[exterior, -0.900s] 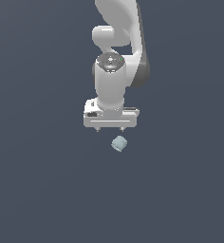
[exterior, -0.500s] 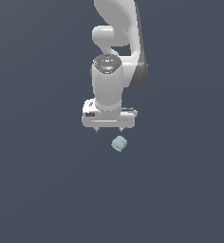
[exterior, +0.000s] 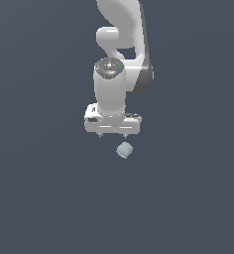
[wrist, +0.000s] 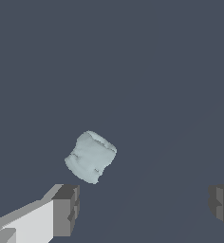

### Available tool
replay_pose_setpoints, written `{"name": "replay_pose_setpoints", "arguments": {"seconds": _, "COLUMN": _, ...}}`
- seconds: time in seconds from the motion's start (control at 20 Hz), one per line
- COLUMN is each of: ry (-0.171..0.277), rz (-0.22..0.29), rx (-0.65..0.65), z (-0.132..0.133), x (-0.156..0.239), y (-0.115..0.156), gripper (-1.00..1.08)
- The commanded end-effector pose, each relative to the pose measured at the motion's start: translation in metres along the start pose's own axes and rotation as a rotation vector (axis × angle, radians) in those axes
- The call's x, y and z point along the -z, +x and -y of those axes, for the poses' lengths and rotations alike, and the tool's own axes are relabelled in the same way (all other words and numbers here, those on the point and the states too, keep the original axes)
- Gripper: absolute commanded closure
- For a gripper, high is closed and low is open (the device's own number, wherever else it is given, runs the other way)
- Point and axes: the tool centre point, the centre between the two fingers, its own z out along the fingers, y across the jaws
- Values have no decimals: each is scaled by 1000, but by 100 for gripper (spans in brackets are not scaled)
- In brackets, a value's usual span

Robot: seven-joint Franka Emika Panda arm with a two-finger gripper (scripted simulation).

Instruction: Pick up the object and move it to a goal position.

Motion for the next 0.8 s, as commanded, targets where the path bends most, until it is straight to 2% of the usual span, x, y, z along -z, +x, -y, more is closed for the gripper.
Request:
{"name": "replay_pose_setpoints", "arguments": {"seconds": 0.0, "ry": 0, "rz": 0, "rx": -11, "z": 1, "x": -2, "y": 0, "gripper": -92}}
{"name": "replay_pose_setpoints", "arguments": {"seconds": 0.4, "ry": 1, "rz": 1, "rx": -101, "z": 10, "x": -14, "y": -1, "gripper": -92}}
{"name": "replay_pose_setpoints", "arguments": {"seconds": 0.75, "ry": 2, "rz": 2, "rx": -240, "z": 23, "x": -33, "y": -3, "gripper": -92}}
